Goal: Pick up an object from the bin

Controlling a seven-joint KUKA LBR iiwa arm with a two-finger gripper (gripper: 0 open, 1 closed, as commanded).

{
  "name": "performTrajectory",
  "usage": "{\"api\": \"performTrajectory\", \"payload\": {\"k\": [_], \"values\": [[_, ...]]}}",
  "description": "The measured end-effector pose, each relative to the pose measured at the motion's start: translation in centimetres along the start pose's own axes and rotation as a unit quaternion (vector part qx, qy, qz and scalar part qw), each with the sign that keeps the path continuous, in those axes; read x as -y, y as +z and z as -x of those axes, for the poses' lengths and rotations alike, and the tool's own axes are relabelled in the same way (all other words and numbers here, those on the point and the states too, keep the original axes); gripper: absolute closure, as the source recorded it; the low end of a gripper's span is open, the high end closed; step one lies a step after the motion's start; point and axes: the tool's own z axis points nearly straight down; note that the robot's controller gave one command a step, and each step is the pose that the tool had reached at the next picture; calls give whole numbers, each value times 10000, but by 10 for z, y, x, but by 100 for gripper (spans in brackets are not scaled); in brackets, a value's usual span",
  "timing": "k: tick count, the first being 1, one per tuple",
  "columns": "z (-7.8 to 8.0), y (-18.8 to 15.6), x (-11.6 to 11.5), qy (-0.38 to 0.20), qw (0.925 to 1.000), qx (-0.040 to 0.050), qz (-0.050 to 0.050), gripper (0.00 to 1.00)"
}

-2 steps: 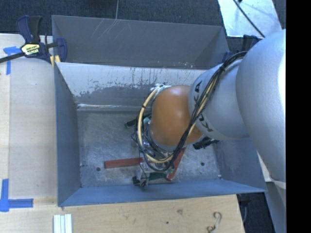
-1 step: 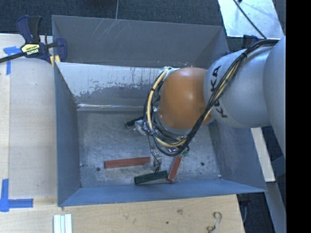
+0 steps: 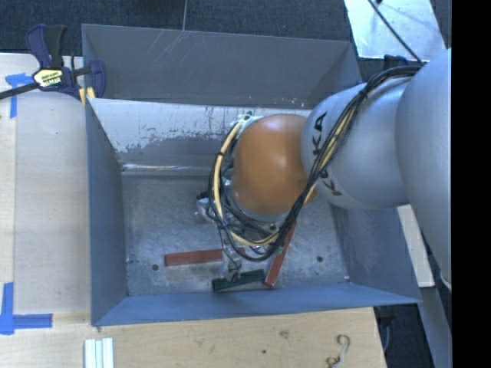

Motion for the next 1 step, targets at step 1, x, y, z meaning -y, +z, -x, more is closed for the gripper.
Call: {"api": "performTrajectory", "payload": {"k": [1], "values": [[7,30,-18,478,9989,-8,-4,0]]}}
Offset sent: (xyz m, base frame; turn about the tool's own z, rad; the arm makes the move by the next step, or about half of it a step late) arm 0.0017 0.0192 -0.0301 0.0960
